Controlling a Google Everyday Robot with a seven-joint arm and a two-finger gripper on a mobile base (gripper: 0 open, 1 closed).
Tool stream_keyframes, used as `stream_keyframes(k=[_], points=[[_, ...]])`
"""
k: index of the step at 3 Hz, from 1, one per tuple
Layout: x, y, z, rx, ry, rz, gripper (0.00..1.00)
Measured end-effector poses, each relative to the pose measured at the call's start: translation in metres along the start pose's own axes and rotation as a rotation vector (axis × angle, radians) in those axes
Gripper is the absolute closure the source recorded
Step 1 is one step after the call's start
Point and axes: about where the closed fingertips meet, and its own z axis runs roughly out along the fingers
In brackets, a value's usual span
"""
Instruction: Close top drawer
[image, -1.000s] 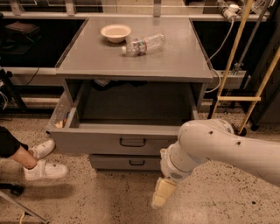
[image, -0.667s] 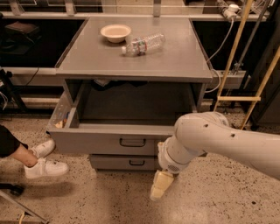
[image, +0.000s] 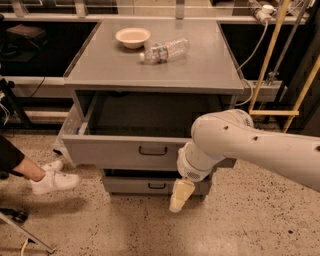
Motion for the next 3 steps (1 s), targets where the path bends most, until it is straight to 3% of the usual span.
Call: stream_keyframes(k=[1, 2, 3], points=[[-0.022, -0.010, 0.001, 0.017, 0.012, -0.010, 0.00], [-0.051, -0.052, 0.013, 0.048, 0.092, 0.002, 0.00], [-0.051, -0.053, 0.013, 0.048, 0.092, 0.002, 0.00]])
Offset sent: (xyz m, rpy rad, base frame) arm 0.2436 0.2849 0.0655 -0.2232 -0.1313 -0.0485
